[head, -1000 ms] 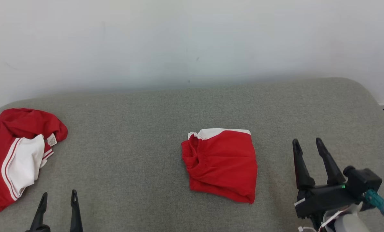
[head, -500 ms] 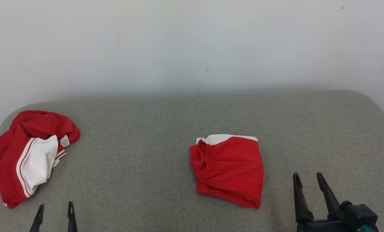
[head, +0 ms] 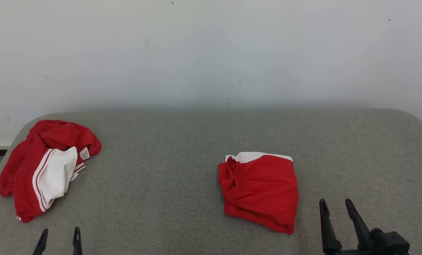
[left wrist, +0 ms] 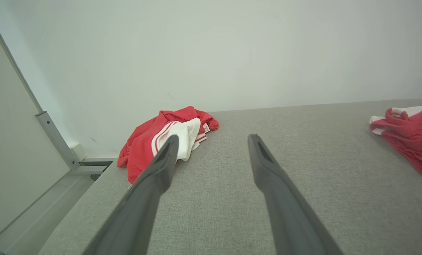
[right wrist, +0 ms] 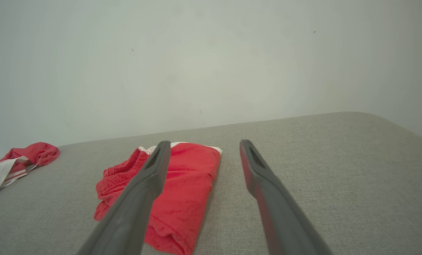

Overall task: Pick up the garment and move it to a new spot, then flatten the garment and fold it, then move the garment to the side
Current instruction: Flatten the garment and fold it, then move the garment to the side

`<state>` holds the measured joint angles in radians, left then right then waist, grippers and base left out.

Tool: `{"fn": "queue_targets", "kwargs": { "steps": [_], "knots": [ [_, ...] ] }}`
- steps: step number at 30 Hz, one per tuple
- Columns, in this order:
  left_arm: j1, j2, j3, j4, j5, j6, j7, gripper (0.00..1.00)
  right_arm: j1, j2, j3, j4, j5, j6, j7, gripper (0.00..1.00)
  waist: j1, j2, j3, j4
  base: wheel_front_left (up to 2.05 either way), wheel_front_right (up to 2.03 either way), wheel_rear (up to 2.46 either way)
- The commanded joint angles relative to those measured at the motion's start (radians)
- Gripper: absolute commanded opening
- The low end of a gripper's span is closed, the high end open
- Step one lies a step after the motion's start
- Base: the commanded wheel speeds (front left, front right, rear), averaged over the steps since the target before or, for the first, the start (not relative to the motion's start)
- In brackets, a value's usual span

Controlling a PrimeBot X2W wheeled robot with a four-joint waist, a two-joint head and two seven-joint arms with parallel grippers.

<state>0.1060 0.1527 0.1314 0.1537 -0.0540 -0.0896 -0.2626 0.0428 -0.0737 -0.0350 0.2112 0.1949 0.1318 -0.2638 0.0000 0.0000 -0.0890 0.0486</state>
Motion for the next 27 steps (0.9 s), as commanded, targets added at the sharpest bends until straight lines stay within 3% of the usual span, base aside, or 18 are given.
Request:
{"fn": "queue_targets", "kwargs": {
  "steps": [1,13,27],
  "knots": [
    [0.028,0.008,-0.008,0.002,-0.014,-0.010,-0.003,1.00,0.007,0.004,-0.002,0.004,0.000,-0.002,-0.001,1.00,0.0000,0.0000,-0.001,0.004,0.00,0.00,0.00],
    [0.048,0.004,0.010,-0.019,-0.056,-0.024,-0.003,1.00,0.013,0.013,-0.004,0.014,-0.005,-0.002,-0.001,1.00,0.0000,0.0000,-0.003,0.009,0.00,0.00,0.00],
    [0.056,0.019,-0.044,-0.047,-0.097,-0.041,-0.003,1.00,0.001,0.013,-0.001,0.034,-0.013,-0.002,-0.001,1.00,0.0000,0.0000,-0.002,0.005,0.00,0.00,0.00]
  ]
}}
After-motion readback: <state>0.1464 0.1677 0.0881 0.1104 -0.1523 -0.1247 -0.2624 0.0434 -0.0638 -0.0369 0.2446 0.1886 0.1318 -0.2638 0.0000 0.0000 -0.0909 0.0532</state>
